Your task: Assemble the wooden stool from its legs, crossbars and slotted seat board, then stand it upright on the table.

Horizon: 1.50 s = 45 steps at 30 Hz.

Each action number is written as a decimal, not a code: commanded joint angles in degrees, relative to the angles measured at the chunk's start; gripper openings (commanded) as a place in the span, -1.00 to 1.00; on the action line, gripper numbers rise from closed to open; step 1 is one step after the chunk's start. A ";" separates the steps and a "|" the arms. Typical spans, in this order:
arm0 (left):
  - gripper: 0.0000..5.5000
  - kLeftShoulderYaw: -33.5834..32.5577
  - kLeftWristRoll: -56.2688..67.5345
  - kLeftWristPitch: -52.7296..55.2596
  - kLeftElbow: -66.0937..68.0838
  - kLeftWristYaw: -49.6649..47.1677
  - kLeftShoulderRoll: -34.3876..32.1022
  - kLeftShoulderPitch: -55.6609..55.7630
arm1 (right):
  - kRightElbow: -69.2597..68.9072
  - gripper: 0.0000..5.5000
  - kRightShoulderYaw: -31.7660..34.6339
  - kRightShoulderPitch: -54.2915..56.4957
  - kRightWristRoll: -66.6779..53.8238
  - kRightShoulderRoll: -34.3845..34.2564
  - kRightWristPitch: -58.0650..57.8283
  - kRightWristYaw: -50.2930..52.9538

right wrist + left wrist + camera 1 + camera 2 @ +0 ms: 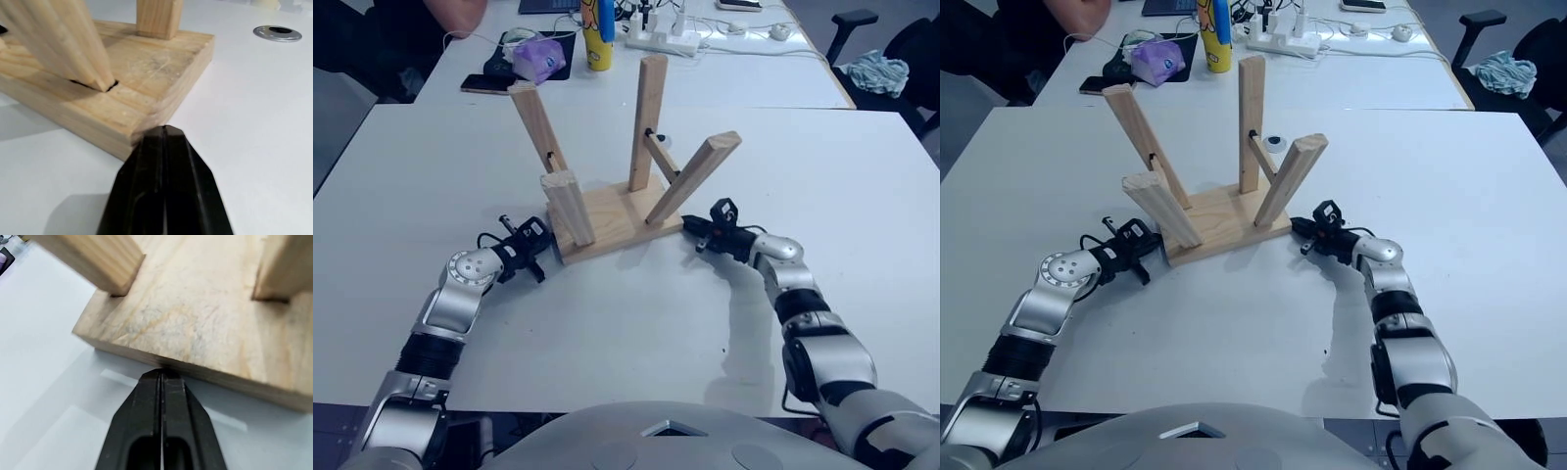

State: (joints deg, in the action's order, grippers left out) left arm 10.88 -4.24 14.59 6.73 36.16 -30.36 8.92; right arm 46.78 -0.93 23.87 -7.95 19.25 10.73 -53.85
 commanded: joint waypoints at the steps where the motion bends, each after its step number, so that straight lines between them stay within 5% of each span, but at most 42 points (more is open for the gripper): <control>1: -1.00 5.10 2.17 -1.24 3.00 3.07 5.80 -3.80 | -18.09 -1.00 -4.73 -13.29 -2.49 -0.85 -7.98 -4.39; 7: -1.00 5.75 3.59 -2.60 -0.45 3.88 5.70 -7.55 | -36.23 -1.00 -5.81 -26.24 -5.14 3.10 -16.68 -1.96; 13: -1.00 6.43 3.54 -2.40 -4.16 1.98 6.04 -11.03 | -39.06 -1.00 -4.26 -28.45 -5.17 5.08 -18.30 2.08; 24: -1.00 -0.49 -5.32 -7.71 -4.58 -16.98 4.14 -21.03 | -40.11 -1.00 -1.42 -35.62 -3.17 4.92 -13.05 11.06; 45: -1.00 4.24 -0.52 3.72 -25.91 -9.57 3.94 -24.66 | -54.16 -1.00 -6.99 -35.67 -7.31 3.52 -18.57 10.45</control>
State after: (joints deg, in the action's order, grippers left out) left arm 12.25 -7.93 17.06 -15.74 21.82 -27.63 -14.22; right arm -3.08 -4.55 -12.59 -12.47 23.94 -7.35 -39.48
